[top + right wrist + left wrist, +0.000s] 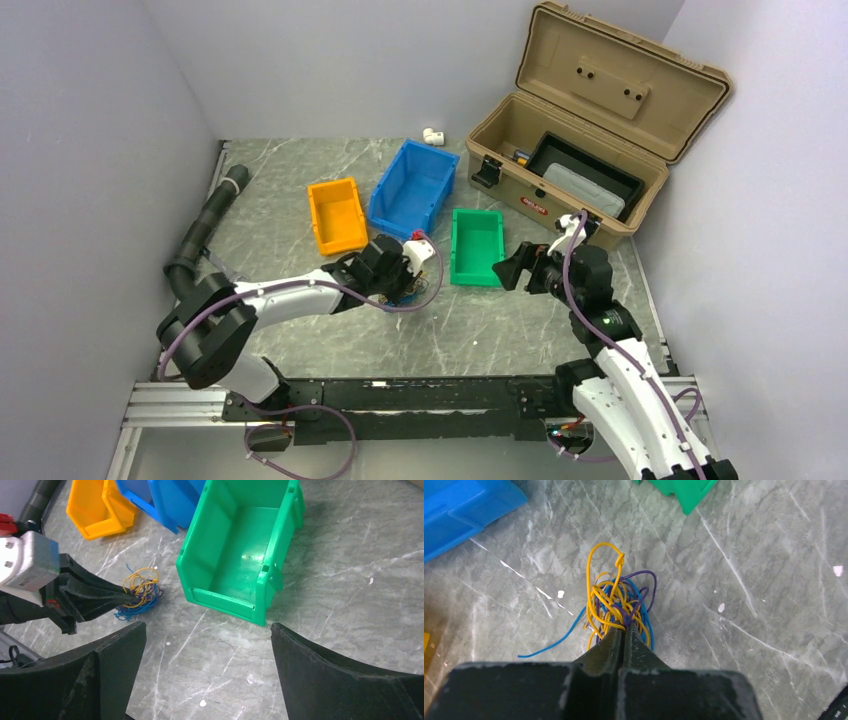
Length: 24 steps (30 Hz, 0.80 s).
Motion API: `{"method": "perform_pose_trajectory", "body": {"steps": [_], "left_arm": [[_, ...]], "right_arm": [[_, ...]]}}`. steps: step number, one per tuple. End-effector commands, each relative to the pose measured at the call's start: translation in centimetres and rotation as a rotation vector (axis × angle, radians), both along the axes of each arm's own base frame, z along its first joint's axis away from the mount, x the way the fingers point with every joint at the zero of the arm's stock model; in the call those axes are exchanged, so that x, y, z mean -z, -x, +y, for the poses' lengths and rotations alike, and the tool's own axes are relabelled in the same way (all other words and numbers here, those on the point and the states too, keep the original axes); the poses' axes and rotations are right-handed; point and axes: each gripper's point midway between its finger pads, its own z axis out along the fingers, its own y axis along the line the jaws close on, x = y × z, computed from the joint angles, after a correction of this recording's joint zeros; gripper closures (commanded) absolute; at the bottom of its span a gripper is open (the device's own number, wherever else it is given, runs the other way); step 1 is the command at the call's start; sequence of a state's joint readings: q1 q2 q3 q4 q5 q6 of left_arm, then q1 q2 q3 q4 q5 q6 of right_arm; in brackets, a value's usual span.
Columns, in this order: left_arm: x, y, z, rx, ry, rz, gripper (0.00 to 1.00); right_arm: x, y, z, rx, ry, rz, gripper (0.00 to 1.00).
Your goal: Untangle the cables
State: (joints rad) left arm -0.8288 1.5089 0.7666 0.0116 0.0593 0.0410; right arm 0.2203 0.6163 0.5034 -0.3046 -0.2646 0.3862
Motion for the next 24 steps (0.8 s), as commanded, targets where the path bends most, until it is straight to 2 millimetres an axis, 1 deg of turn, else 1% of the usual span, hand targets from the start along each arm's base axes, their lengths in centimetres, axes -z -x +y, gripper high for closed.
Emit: {"method": "perform_pose_trajectory", "body": {"steps": [1,3,7,10,15,17,22,24], "left_arm": [[-4.3,0.5,-1.1,0.033,0.155,-0.062,1.0],[-5.9,1.1,-1.3,0.026,0.221,-0.037,1.0],[-10.0,2.9,-1.9,0.031,0.405,0.024,1.0],[-12.5,4.1,-2.1,0.034,0.528,0.081,1.0],[-15.6,5.4,-2.1,0.048,0.655,0.125,1.0],[-16.7,5.9,-2.2,0.071,0.692,0.127,1.0],[-19.2,6.6,-2.8,0.115,0.789,0.145,1.0],[-20.2,6.9,-3.1,0.132,0.83,0.155,1.0]], "right_arm": [[-1.7,-0.6,1.2,-0.042,-0.039,-0.056,0.03],[-1.7,-0.5,1.8,-0.076,-0.051,-0.057,0.04],[-1.6,-0.2,3.5,-0.157,-0.087,-0.074,0.03],[-2.5,0.4,4.9,-0.234,-0.147,-0.1,0.03],[-3.5,1.5,6.0,-0.31,-0.182,-0.143,0.03],[-4.3,1.8,6.3,-0.345,-0.187,-0.184,0.03],[-5.6,3.8,7.7,-0.477,-0.249,-0.231,0.03],[-5.7,4.3,8.1,-0.509,-0.273,-0.243,0.04]]}}
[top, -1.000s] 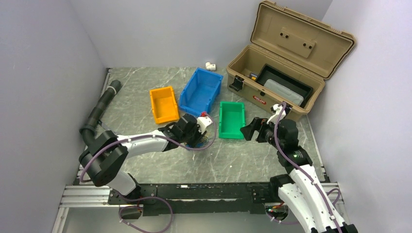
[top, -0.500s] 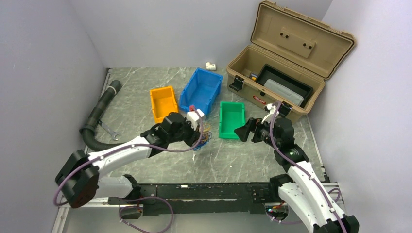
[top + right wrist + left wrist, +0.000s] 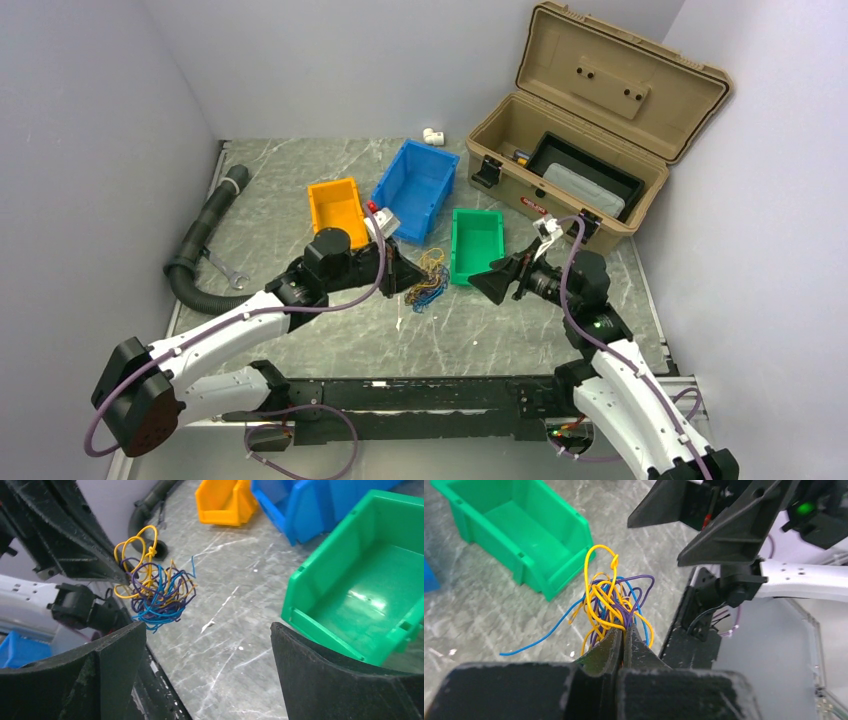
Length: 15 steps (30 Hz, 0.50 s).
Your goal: Untangle the cables
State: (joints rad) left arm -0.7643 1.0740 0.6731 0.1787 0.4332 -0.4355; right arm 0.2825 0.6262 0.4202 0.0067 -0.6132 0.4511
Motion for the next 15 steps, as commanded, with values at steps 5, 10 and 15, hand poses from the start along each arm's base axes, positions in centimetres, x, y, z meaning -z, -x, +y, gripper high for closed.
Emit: {"method": "perform_pose_trajectory", "body": {"steps": [5,10,15], "left_arm": [[-5.5,1.4,-1.1,0.076,0.236,-0.007,1.0],[-6.7,1.8,-1.3,0.106,0.297,0.005,1.0],[-7.0,2.0,-2.0,0.147,0.322,0.021,1.0]], "right_arm": [[-2.6,2.9,2.4,-0.203,-0.119,-0.137,0.09],[-3.0,3.9,3.4,-0.278,-0.151,-0.16,0.12],[-3.8,4.5,4.4,-0.317,-0.167,-0.191,0.15]]}}
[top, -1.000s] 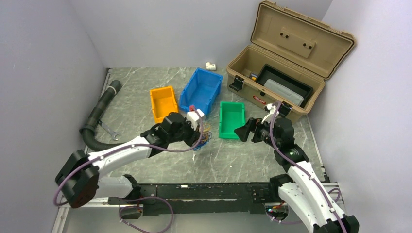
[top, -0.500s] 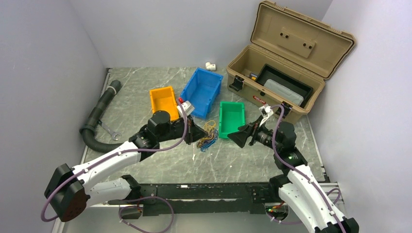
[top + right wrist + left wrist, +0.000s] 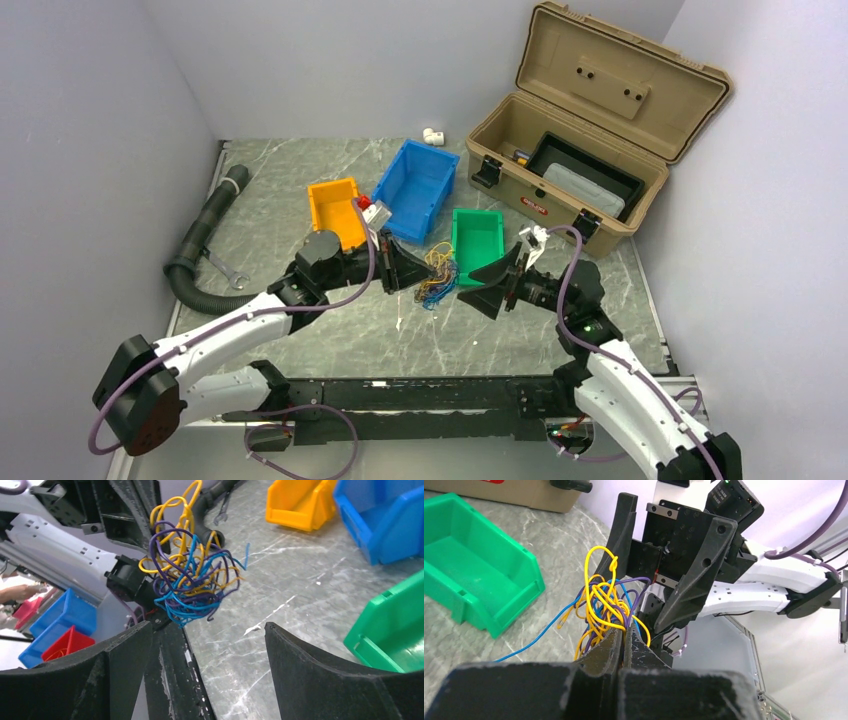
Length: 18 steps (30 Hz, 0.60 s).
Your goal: Untangle the cables
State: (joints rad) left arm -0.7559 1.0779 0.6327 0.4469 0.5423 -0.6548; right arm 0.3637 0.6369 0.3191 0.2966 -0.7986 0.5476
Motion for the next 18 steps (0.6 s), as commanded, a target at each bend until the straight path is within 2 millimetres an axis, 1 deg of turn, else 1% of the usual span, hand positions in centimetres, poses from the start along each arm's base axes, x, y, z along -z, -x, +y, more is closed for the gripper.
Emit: {"method": "perform_pose_trajectory", "body": {"steps": [1,6,9,11,14,15,16,17,18], "left_arm": [[-2.8,0.7,-0.8,0.078,0.101,-0.034,1.0],[-2.8,0.8,-1.7,0.132,0.115,-0.012,1.0],[-3.1,1.1,-1.9,0.156,0.14,-0.003,1.0],[-3.4,1.3,-1.9,0.166,0.158,-0.002,1.0],[-3.5,1.4,-1.9,0.175,0.156,0.001,1.0],[-3.6,1.4,-1.8,0.17,0.15,-0.004,1.0],[-3.6,1.1,-1.4,0.15,0.142,-0.007,1.0],[-3.5,0.7,-0.8,0.121,0.129,-0.013,1.0],[-3.5,0.3,-0.2,0.082,0.118,-0.024,1.0]], "right_arm": [[-2.8,0.9,1.1,-0.063,-0.06,-0.117,0.16],[-3.5,1.6,2.2,-0.123,-0.088,-0.141,0.17],[-3.4,1.4,2.7,-0.125,-0.08,-0.131,0.27],[-3.1,1.0,2.9,-0.111,-0.07,-0.122,0.44],[-2.6,-0.5,2.4,-0.017,-0.041,-0.086,0.79],[-2.2,-1.1,2.0,0.033,-0.021,-0.065,0.88],[-1.9,-1.8,1.5,0.09,-0.004,-0.053,0.95],[-1.7,-2.8,0.7,0.172,0.013,-0.042,1.0],[-1.3,-3.5,0.0,0.236,0.033,-0.028,1.0]]}}
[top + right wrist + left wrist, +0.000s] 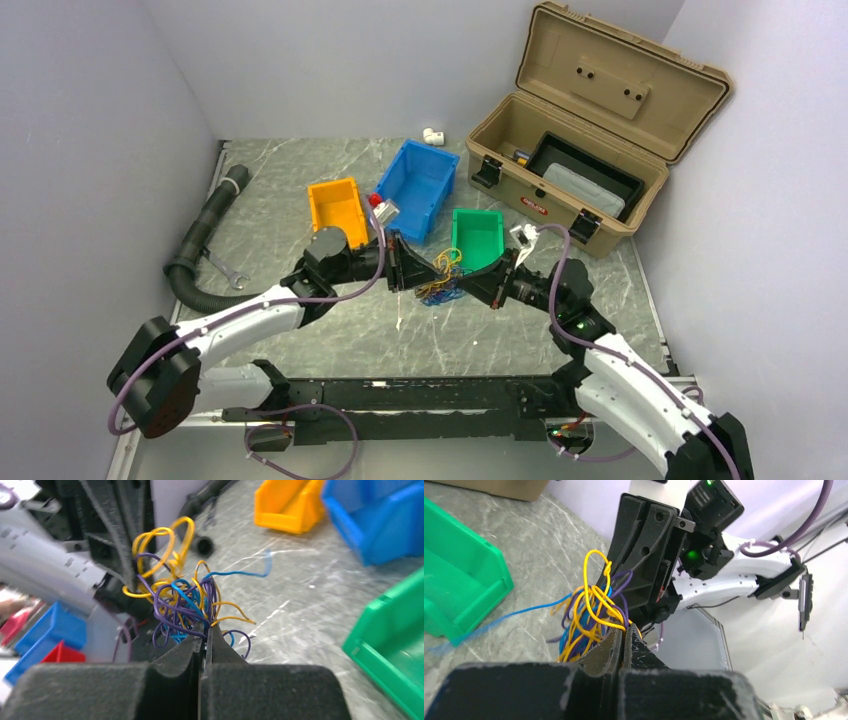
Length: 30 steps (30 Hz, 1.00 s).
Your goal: Untangle the cables
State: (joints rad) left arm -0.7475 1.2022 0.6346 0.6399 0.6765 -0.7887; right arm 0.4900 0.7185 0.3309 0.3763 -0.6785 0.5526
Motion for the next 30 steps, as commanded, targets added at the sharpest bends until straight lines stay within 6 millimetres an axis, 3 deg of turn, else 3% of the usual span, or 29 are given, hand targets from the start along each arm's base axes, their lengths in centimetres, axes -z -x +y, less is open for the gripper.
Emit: {"method": "perform_pose_trajectory", "body": {"steps": [1,7,12,22,30], "left_arm": [[-3.1,-1.3,2.3,-0.117,0.029,-0.108,1.0],[-0.9,-5.3,8.7,-0.487,-0.192,-0.116,1.0],[3.2,-7.4,15.3,-0.776,-0.376,0.016,1.0],[6.5,-6.2,18.2,-0.866,-0.406,0.077,1.0],[7.4,-5.6,18.8,-0.876,-0.437,0.087,1.0]], "right_arm": [[-0.6,-3.8,-2.9,0.304,0.06,-0.003,1.0],[1.7,-5.7,-7.4,0.595,0.153,0.093,1.0],[3.4,-6.7,-11.9,0.857,0.212,0.176,1.0],[2.6,-6.7,-13.6,0.952,0.199,0.182,1.0],[3.2,-6.4,-16.6,1.107,0.238,0.231,1.0]]}}
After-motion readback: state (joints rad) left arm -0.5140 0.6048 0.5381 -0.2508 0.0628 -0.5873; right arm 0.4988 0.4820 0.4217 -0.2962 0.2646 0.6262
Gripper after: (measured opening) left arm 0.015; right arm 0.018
